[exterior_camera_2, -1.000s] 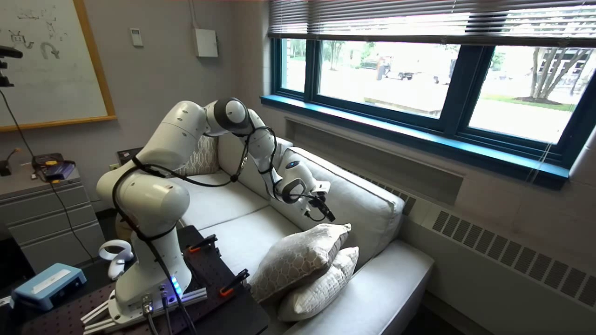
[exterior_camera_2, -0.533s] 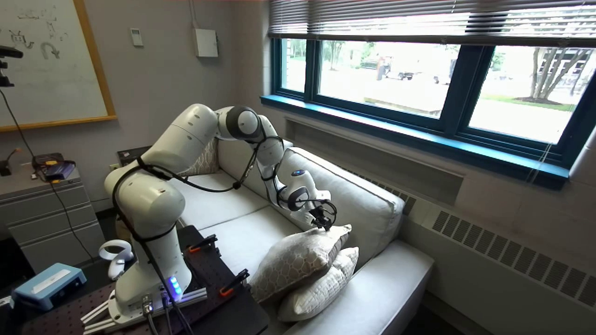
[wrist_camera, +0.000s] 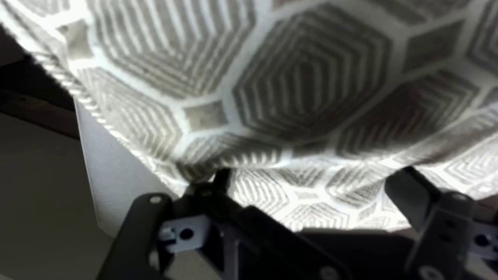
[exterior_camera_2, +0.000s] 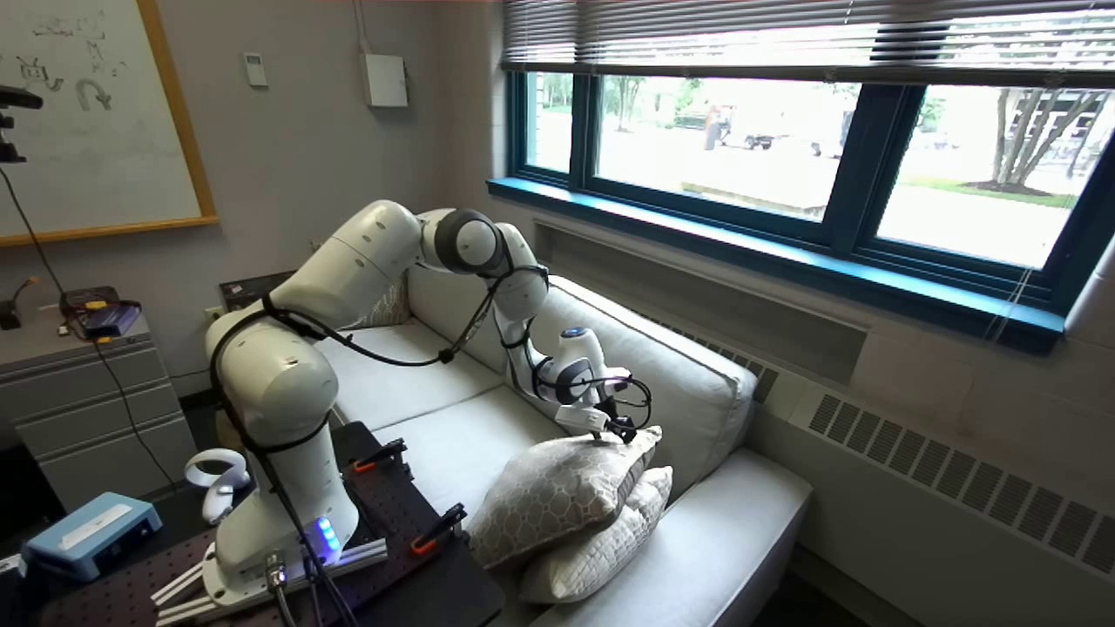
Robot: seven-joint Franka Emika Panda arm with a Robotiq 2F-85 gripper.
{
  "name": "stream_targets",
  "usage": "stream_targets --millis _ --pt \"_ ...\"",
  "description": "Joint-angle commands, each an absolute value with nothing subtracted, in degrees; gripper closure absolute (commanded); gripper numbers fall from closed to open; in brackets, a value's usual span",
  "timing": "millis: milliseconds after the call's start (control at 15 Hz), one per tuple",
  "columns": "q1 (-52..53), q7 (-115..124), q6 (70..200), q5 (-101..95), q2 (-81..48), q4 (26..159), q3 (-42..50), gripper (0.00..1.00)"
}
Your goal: Set the two pillows against the armrest
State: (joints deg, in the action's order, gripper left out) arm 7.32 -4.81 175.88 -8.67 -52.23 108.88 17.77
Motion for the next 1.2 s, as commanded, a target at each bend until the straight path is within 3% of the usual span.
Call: stream_targets --millis 0,333,667,733,933,1133 --pt "11.5 -3.6 174.7 -11.2 -47.9 114.6 23.5 0.0" --pt "9.9 -7.9 175.7 -14.9 -46.6 116.7 24.3 0.0" --pt "-4.4 -16.3 178.6 -17.0 -46.7 114.7 11.7 0.0" --pt "0.7 -12.4 178.8 -15.6 -47.9 114.0 15.6 0.0" --pt "-3.8 -14.8 179.4 -16.1 -47.6 113.8 11.9 0.0" --pt "-1.4 -13.8 179.1 -15.9 -47.8 113.5 12.8 0.0"
